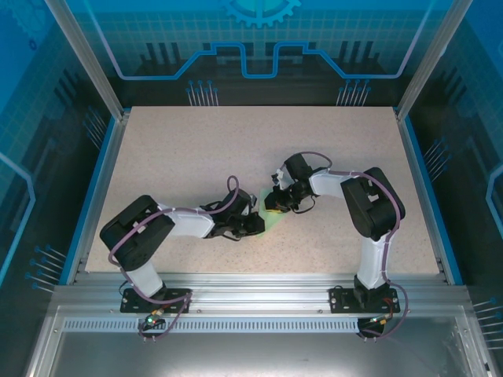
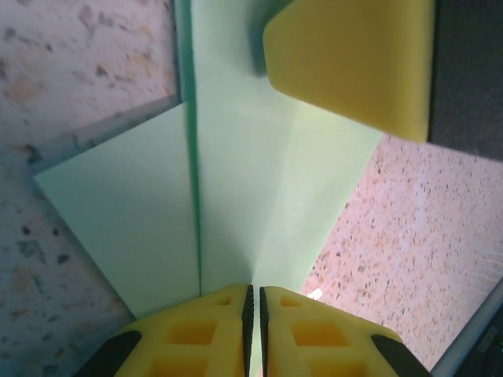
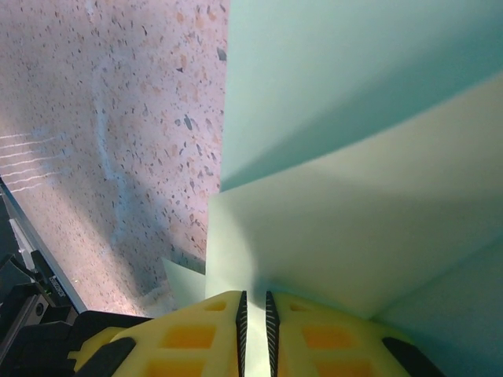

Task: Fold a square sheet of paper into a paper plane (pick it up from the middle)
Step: Fourth fold the wing at the center of the table.

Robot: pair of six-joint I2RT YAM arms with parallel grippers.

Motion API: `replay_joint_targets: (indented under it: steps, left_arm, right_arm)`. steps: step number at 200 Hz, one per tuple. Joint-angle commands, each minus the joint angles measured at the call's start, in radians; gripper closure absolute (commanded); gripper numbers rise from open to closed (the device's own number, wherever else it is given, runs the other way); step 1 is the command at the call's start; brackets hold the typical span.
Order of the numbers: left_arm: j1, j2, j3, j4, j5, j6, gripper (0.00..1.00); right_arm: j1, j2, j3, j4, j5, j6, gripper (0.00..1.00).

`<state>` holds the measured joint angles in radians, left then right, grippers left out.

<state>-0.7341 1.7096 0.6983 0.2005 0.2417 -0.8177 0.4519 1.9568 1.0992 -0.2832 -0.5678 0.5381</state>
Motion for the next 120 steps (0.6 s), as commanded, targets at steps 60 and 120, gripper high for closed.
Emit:
replay_joint_targets:
  steps: [60,120]
  left_arm:
    - [-0.043,-0.026,-0.089,-0.073,0.104,-0.038,0.80]
    - [-0.047,-0.089,-0.113,0.005,0.101,-0.037,0.76]
  right_arm:
    - [0.010,0.019,-0.009,-0.022,0.032,-0.021,0.83]
    - [0.010,0.019,-0.016,-0.022,0.032,-0.024,0.85]
